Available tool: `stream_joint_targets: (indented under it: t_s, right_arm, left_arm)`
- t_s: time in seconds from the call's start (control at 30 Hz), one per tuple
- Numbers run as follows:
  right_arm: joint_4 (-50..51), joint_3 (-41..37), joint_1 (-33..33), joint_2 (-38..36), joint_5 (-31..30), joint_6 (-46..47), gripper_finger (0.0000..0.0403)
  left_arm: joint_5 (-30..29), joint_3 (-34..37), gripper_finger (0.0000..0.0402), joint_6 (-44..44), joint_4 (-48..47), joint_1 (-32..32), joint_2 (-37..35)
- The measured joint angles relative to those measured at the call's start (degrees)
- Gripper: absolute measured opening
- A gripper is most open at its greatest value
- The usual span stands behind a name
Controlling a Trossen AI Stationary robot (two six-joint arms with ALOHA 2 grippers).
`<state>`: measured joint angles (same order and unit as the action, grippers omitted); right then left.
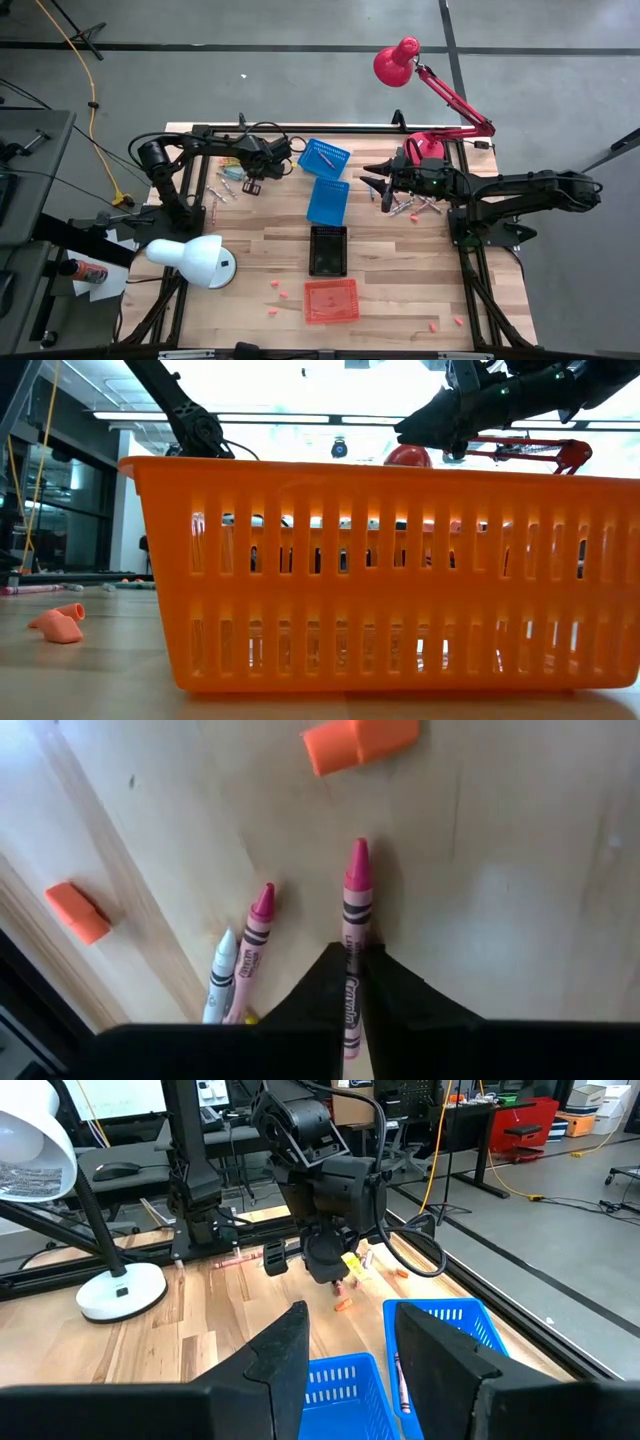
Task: Sort crayons
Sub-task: Put the pink crayon into the top blue bin
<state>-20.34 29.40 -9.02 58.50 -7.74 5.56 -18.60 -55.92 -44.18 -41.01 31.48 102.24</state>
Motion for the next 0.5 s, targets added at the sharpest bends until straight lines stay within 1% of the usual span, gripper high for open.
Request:
stream_joint_targets:
  t_s: [0.5]
  right_arm:
    - [0.0, 0.0, 0.0, 0.0, 0.0, 1.5, 0.0145]
  left_arm:
    - [-0.1, -0.1, 0.0001, 2.9, -0.9, -0.1, 0.0]
